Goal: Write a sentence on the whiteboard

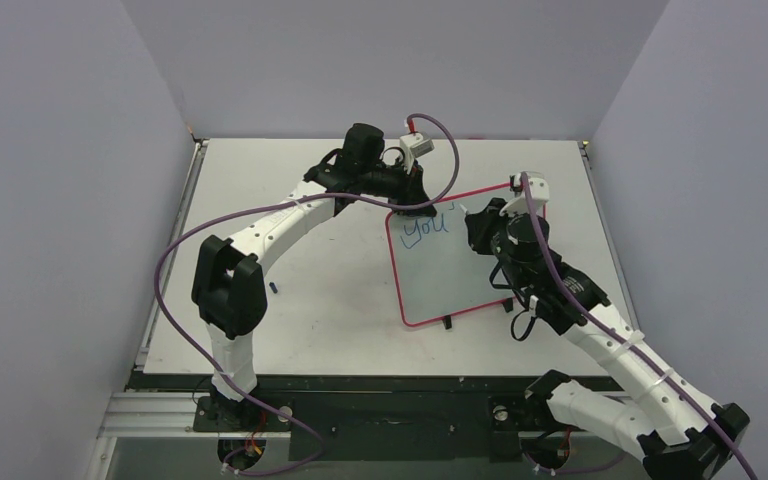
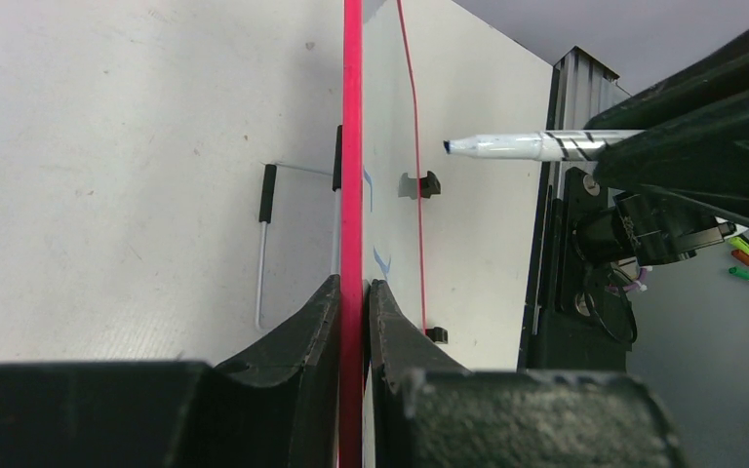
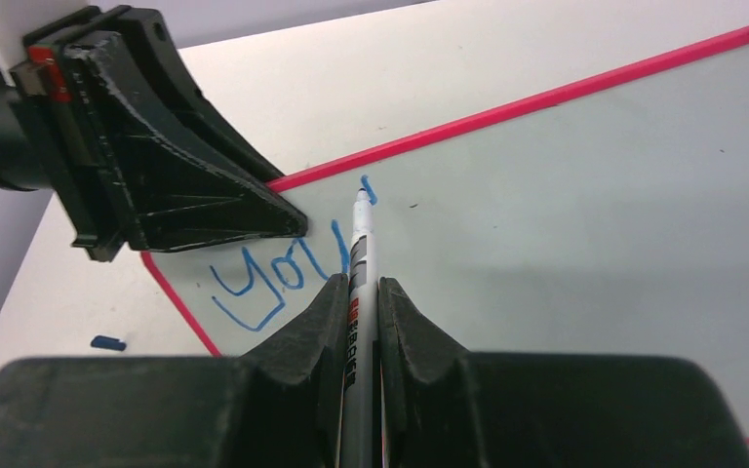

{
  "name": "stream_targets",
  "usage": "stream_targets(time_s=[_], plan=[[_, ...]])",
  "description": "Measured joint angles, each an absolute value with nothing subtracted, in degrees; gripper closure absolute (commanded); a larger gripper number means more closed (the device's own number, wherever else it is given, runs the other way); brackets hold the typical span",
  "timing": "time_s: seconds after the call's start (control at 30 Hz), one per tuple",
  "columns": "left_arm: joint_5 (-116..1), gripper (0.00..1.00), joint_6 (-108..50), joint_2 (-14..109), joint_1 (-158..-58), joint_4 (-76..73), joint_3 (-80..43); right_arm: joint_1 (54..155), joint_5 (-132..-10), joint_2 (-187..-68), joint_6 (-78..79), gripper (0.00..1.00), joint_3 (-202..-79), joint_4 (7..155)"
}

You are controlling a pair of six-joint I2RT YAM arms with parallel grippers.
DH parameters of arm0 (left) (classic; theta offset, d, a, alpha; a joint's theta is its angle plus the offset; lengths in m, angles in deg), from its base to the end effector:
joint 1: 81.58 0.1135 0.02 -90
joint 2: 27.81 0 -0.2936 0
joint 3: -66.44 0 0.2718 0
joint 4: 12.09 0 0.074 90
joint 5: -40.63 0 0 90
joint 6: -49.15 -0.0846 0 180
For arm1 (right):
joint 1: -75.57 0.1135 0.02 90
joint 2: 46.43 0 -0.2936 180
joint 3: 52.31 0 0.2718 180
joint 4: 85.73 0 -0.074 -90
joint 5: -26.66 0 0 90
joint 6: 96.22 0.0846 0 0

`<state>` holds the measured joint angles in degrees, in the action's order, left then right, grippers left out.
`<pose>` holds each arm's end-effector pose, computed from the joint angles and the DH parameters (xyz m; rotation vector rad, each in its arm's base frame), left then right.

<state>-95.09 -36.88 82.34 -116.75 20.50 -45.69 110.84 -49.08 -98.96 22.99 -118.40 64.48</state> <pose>0.3798 -0.3417 0.3308 1.0545 1.8930 -1.2394 0.2205 0.1305 0.3667 0.0766 1.8800 0.5517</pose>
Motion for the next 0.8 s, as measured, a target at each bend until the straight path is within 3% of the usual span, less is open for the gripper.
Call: stream_targets(time_s=[0.8], plan=[[-94.1, 1.0, -37.1, 82.3, -116.7, 20.9, -45.7, 110.1, -47.2, -105.3, 22.8, 1.0, -118.4, 63.7]])
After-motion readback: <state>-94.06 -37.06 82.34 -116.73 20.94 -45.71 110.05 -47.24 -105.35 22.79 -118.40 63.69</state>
